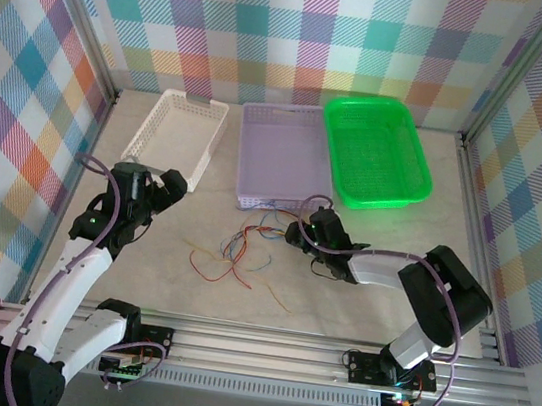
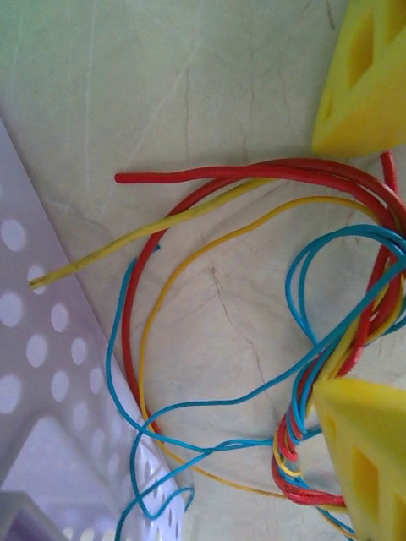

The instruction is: Untangle the cables

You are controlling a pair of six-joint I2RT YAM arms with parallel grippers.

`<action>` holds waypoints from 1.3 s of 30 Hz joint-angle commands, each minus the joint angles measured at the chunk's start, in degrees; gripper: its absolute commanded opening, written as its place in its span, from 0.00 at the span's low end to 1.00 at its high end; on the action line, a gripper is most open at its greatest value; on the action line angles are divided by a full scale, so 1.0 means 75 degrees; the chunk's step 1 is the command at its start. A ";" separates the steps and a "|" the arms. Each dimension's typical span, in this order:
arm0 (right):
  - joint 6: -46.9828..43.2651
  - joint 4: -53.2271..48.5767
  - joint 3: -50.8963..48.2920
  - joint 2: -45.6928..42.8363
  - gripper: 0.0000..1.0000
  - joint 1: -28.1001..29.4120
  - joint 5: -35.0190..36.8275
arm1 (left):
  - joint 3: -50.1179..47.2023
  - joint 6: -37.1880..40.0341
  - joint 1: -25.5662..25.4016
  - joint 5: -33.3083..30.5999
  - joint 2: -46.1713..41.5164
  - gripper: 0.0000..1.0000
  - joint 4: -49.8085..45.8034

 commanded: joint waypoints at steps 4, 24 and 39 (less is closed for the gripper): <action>0.0119 -0.0702 0.0566 0.0592 0.51 0.0044 0.0144 | 0.0231 -0.0047 0.0020 0.0142 -0.0042 1.00 -0.0148; -0.0070 -0.1817 0.1272 0.1300 0.15 0.0044 0.0104 | 0.0176 0.0040 0.0026 0.0402 -0.0231 1.00 -0.0238; -0.0186 -0.2212 0.0949 0.0255 0.00 0.0044 0.0475 | 0.0030 -0.0084 0.0021 0.0971 -0.0168 1.00 -0.0019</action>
